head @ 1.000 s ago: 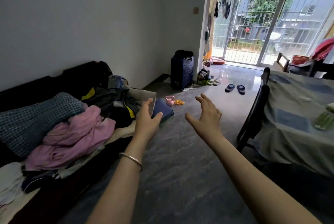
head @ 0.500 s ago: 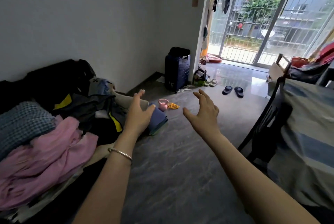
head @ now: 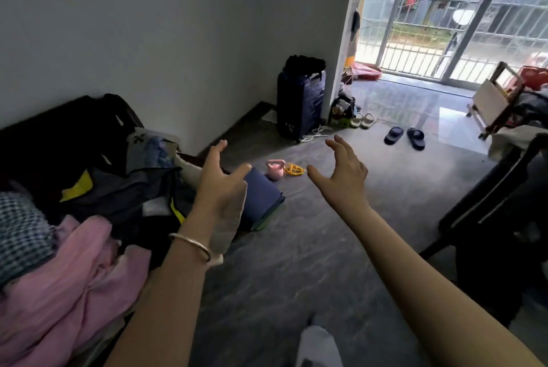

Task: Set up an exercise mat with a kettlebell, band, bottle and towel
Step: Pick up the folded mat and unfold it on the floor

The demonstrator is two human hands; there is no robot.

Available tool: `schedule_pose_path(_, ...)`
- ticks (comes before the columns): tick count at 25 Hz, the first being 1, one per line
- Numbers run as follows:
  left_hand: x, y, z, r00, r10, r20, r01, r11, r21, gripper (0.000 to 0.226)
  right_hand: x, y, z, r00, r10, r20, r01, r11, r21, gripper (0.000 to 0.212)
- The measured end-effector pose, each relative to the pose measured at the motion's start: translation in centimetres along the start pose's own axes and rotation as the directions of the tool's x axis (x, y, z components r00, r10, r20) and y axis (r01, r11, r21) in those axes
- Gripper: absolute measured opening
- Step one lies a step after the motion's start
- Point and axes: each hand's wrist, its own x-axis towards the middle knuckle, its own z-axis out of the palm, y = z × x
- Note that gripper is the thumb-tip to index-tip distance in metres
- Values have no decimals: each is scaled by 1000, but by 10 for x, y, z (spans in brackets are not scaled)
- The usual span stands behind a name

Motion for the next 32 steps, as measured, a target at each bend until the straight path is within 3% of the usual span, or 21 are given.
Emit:
schedule_pose_path(10, 187, 1, 92, 986, -98, -137, 98, 995, -8, 62, 233, 55, 81, 981, -143, 133, 136, 989, 60, 64)
schedule_pose_path(23, 439, -79, 152, 944, -247, -218, 241, 969, -54, 64, 465, 92, 251, 919, -212, 333, 192, 977, 93, 64)
schedule_pose_path(32, 551, -123, 198, 845, -406, -348, 398, 912, -98, 67, 576, 124, 364, 827, -261, 498, 186, 963, 196, 65)
